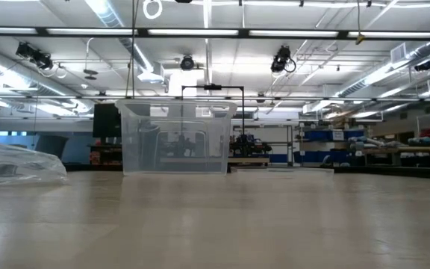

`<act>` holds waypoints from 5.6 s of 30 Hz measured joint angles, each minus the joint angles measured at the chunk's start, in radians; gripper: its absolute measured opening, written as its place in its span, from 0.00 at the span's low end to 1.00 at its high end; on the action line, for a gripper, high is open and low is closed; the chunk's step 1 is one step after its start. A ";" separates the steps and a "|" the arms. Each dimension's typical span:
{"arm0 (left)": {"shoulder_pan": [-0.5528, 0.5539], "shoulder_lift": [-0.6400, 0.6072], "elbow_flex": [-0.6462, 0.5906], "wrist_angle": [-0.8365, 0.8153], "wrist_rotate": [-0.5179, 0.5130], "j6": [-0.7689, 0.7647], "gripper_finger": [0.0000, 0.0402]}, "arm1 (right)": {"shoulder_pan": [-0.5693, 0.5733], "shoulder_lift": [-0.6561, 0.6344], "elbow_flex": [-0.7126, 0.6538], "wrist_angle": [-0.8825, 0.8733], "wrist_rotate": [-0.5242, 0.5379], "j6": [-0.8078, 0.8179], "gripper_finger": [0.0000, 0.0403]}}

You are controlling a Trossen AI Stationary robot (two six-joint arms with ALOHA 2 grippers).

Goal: Roll bandage
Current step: Roll the black bandage

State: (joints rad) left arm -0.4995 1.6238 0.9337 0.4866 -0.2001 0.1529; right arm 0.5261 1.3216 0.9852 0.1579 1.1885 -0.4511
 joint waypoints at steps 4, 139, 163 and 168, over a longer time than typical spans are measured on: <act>-0.001 0.000 0.000 0.000 0.000 0.000 0.00 | 0.019 0.000 0.000 -0.052 0.003 0.058 0.48; 0.077 -0.001 0.000 0.153 0.063 0.003 0.00 | 0.303 0.181 -0.479 0.710 -0.218 0.682 0.15; 0.108 -0.001 0.000 0.175 0.061 0.027 0.00 | 0.286 0.181 -0.479 0.702 -0.316 0.725 0.02; 0.114 -0.010 -0.001 0.171 0.030 0.059 0.00 | 0.312 0.181 -0.479 0.693 -0.373 0.785 0.01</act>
State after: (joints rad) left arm -0.3857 1.6137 0.9331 0.6580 -0.1697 0.2114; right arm 0.8384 1.5028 0.5064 0.8509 0.8154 0.3338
